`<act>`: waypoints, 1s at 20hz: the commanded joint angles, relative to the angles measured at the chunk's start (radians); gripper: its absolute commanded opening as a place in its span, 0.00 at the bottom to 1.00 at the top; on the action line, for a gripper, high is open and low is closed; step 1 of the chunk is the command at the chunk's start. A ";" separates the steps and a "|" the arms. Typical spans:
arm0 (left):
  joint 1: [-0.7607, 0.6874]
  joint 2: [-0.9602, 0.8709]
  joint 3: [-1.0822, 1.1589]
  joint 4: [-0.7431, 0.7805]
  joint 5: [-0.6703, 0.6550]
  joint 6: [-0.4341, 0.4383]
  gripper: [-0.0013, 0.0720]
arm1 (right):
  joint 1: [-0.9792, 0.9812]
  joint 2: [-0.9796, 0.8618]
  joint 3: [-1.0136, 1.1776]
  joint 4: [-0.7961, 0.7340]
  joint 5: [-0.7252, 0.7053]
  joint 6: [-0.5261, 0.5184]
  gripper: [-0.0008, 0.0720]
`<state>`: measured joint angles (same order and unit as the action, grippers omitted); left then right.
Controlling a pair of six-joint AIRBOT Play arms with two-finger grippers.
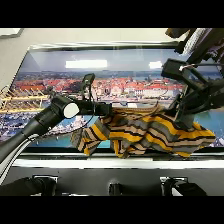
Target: Fold the clothes and pants, and hang the long-sleeved shirts on hangers.
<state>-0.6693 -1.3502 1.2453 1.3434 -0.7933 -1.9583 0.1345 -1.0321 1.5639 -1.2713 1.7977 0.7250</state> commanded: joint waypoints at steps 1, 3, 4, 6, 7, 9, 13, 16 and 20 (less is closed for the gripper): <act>0.022 0.001 0.001 -0.055 -0.001 0.049 0.04 | 0.000 0.000 0.000 -0.032 -0.009 0.001 0.04; 0.034 0.001 0.001 -0.076 -0.001 0.049 0.04 | 0.000 0.000 0.000 -0.031 -0.039 0.001 0.04; 0.039 0.001 0.001 -0.097 -0.001 0.053 0.04 | 0.000 -0.002 0.000 -0.031 -0.060 0.001 0.04; 0.046 0.001 0.005 -0.136 -0.003 0.078 0.04 | 0.000 -0.016 0.000 -0.031 -0.069 0.001 0.04; 0.047 0.001 0.012 -0.149 -0.003 0.091 0.04 | 0.000 -0.029 0.000 -0.031 -0.065 0.001 0.04; 0.047 0.001 0.035 -0.151 -0.003 0.092 0.04 | 0.000 -0.050 0.000 -0.031 -0.065 0.001 0.04; 0.072 0.001 0.073 -0.151 -0.003 0.080 0.04 | 0.000 -0.070 0.000 -0.030 -0.071 0.000 0.04; 0.092 0.001 0.100 -0.150 -0.003 0.074 0.04 | 0.000 -0.070 0.000 -0.031 -0.078 0.001 0.04; 0.104 0.001 0.153 -0.146 -0.004 0.074 0.04 | 0.000 -0.076 0.000 -0.033 -0.071 0.002 0.04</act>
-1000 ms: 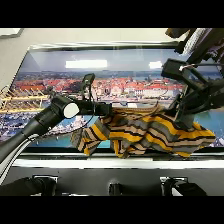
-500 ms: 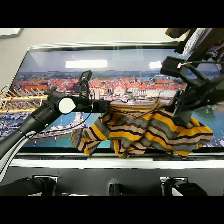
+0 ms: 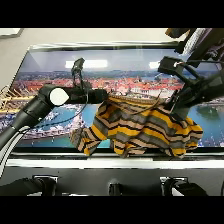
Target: Fold the clothes and pants, and hang the long-sleeved shirts on hangers.
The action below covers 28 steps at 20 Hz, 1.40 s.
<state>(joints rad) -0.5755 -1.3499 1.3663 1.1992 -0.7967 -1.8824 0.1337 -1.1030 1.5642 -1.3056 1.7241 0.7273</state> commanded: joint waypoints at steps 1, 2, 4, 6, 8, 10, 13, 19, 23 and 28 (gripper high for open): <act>0.015 0.000 0.036 -0.002 0.000 -0.002 0.04 | 0.001 -0.005 0.000 -0.008 0.009 0.007 0.04; 0.021 0.000 0.037 -0.002 -0.001 -0.002 0.04 | 0.001 -0.005 0.000 -0.017 0.017 0.029 0.04; 0.033 0.000 0.037 -0.002 0.000 -0.002 0.04 | 0.001 -0.004 0.000 -0.020 0.050 0.051 0.04; 0.041 -0.003 0.037 0.002 0.000 -0.002 0.04 | 0.001 -0.004 0.000 -0.024 0.066 0.055 0.04; 0.047 -0.011 0.036 0.012 -0.001 -0.002 0.04 | 0.001 -0.003 0.000 -0.042 0.082 0.056 0.04; 0.046 -0.019 0.037 0.023 -0.002 -0.002 0.04 | 0.001 0.006 0.000 -0.067 0.088 0.080 0.04; 0.045 -0.023 0.037 0.017 -0.004 -0.002 0.04 | 0.001 0.016 0.000 -0.071 0.088 0.099 0.04; 0.044 -0.019 0.123 0.013 -0.028 -0.002 0.04 | 0.019 -0.037 0.000 -0.072 0.051 0.103 0.04; 0.044 -0.019 0.199 0.013 -0.080 -0.002 0.04 | 0.117 -0.102 0.000 -0.126 -0.053 0.183 0.04; 0.026 -0.003 0.250 0.013 -0.198 -0.001 0.04 | 0.139 -0.147 0.000 -0.100 -0.246 0.245 0.04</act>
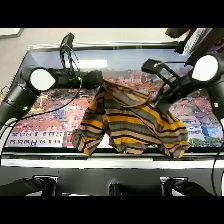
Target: Fold the clothes and pants, and hang the long-sleeved shirts on hangers.
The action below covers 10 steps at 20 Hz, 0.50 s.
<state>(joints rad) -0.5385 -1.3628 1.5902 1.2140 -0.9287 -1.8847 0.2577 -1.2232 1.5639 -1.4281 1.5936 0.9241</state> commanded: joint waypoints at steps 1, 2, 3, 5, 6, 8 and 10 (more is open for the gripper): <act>-0.020 0.014 0.026 -0.002 -0.077 0.002 0.04 | 0.015 -0.037 0.000 0.053 -0.136 0.048 0.04; -0.028 0.014 0.026 -0.002 -0.092 0.005 0.04 | 0.015 -0.043 0.000 0.084 -0.158 0.048 0.04; -0.035 0.011 0.023 -0.002 -0.105 0.013 0.04 | 0.015 -0.045 0.001 0.120 -0.179 0.043 0.04; -0.049 0.010 0.001 -0.002 -0.106 0.020 0.05 | 0.015 -0.043 0.003 0.188 -0.183 0.019 0.04; -0.051 0.008 -0.012 0.001 -0.103 0.029 0.05 | 0.015 -0.040 0.006 0.199 -0.162 0.009 0.04; -0.051 0.006 -0.034 0.002 -0.091 0.046 0.08 | 0.015 -0.018 0.009 0.201 -0.112 -0.017 0.04; -0.051 0.005 -0.050 0.001 -0.082 0.084 0.21 | 0.015 0.019 0.009 0.199 -0.094 -0.028 0.04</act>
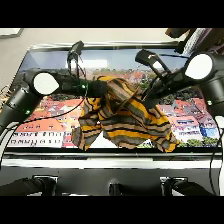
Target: Fold the clothes and pants, and hang the long-sleeved shirts on hangers.
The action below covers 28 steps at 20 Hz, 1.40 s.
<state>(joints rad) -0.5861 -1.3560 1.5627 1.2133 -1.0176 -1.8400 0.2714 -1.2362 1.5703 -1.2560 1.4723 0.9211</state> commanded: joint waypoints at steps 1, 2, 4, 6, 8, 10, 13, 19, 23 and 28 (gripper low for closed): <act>-0.003 -0.002 -0.024 0.002 0.008 0.058 0.33 | 0.001 0.053 0.002 0.022 0.034 -0.030 0.04; -0.003 -0.002 -0.024 0.002 0.008 0.083 0.48 | 0.001 0.071 0.002 0.021 0.043 -0.043 0.04; 0.003 0.001 -0.023 0.011 0.008 0.126 0.63 | 0.001 0.103 0.002 0.013 0.060 -0.047 0.04; 0.026 0.024 -0.021 0.066 0.004 0.154 0.75 | 0.001 0.119 0.002 0.003 0.092 -0.069 0.04; 0.077 0.076 -0.021 0.154 -0.021 0.157 0.76 | 0.001 0.121 0.002 0.003 0.123 -0.092 0.04; 0.153 0.132 -0.022 0.218 -0.053 0.166 0.76 | 0.001 0.120 0.002 0.005 0.130 -0.135 0.04; 0.260 0.164 -0.021 0.235 -0.138 0.273 0.75 | 0.001 0.116 0.002 0.004 0.119 -0.259 0.04; 0.276 0.167 -0.021 0.210 -0.141 0.217 0.76 | 0.001 0.048 0.002 0.005 0.107 -0.275 0.04; 0.227 0.167 -0.021 0.043 -0.128 0.217 0.36 | 0.001 0.026 0.000 0.008 0.071 -0.270 0.04; 0.082 0.164 -0.022 -0.074 -0.063 0.216 0.04 | 0.001 0.008 0.000 0.075 0.009 -0.256 0.04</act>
<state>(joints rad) -0.4286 -1.1896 1.5414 1.2137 -1.1217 -1.6222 0.2718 -1.2171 1.5707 -1.2247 1.5204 0.6521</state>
